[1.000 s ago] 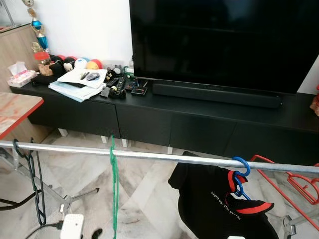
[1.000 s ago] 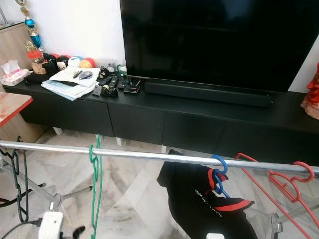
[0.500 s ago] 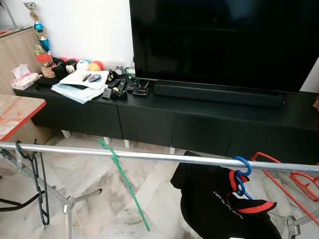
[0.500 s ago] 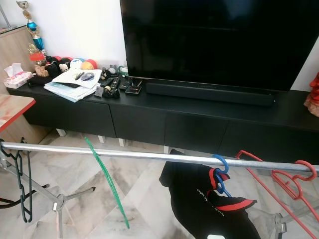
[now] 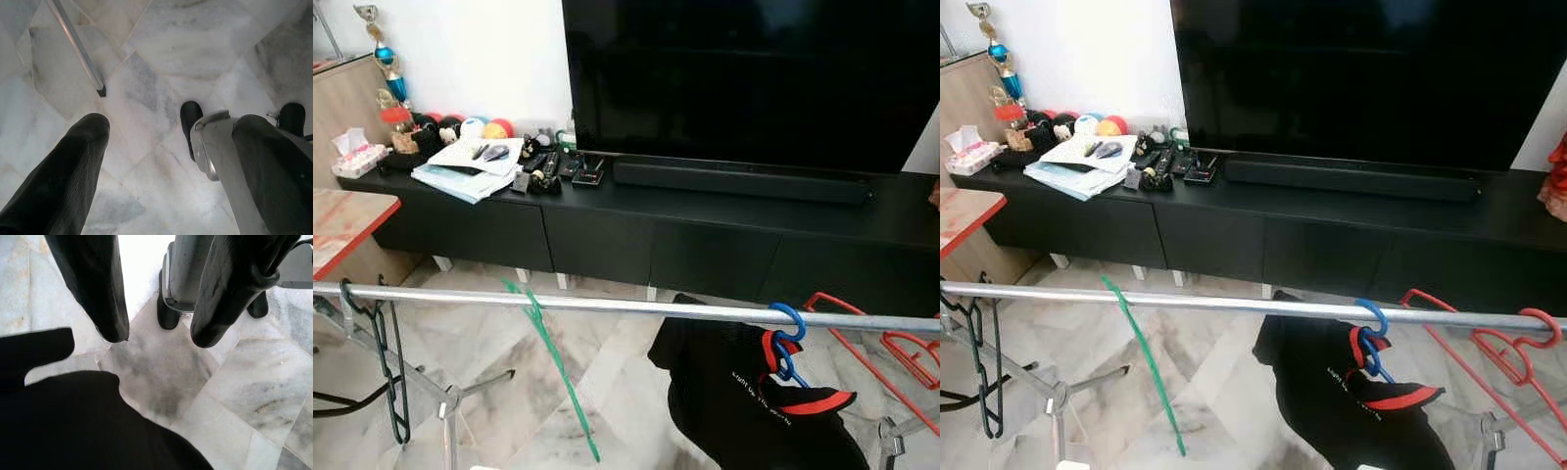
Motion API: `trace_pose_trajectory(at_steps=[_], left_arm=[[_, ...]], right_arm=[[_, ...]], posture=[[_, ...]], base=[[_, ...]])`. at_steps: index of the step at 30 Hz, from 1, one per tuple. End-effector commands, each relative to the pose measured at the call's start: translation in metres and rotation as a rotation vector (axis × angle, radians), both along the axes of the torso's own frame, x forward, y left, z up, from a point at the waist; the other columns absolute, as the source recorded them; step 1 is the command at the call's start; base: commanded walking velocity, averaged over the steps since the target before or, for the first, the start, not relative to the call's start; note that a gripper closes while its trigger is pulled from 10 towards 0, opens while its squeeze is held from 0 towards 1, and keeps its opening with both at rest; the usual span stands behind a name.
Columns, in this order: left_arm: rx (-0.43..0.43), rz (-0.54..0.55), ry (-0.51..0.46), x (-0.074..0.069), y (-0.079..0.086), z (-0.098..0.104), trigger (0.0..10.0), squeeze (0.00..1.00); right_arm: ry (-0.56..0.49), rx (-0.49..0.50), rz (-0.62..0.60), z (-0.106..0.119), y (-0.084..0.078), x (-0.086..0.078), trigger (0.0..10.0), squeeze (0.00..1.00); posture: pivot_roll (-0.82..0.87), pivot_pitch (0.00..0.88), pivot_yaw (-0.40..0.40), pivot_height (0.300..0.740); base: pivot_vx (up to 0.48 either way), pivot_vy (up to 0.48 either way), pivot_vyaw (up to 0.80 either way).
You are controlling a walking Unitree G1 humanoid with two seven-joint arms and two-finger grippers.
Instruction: Hang hanger
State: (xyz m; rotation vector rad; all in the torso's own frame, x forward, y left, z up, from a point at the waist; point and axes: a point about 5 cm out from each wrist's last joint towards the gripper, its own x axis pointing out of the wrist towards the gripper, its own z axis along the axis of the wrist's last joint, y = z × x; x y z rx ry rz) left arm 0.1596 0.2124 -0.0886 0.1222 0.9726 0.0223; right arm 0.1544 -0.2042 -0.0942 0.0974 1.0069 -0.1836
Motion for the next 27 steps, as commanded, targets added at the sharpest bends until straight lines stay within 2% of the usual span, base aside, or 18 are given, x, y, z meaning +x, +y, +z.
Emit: trace_pose_trajectory(at_steps=[1,4,14,22,27], left_arm=[[0.004,0.016,0.026,-0.008,0.002,-0.003,10.0,0.00],[0.000,0.023,0.044,-0.013,0.000,-0.006,10.0,0.00],[0.002,0.035,0.084,-0.021,-0.003,-0.010,10.0,0.00],[0.007,0.042,0.108,-0.028,0.000,-0.012,10.0,0.00],[0.011,0.054,0.111,-0.030,0.007,-0.011,10.0,0.00]], right_arm=[[0.001,0.013,-0.015,-0.001,0.002,-0.001,10.0,0.00],[-0.001,0.009,-0.006,0.000,0.002,0.000,10.0,0.00],[-0.001,-0.001,0.007,0.000,0.002,0.000,10.0,0.00],[-0.002,0.001,0.006,0.000,0.002,0.000,10.0,0.00],[-0.001,0.000,0.006,0.000,0.002,0.000,10.0,0.00]], posture=[[-0.03,0.028,0.035,0.740],[-0.03,0.028,0.033,0.740],[-0.03,0.031,0.034,0.740],[-0.03,0.030,0.034,0.740],[-0.03,0.030,0.031,0.740]], base=[[-0.304,0.000,-0.52],[-0.305,0.000,-0.51],[-0.305,0.000,0.00],[-0.304,0.000,0.00],[-0.306,0.000,0.00]])
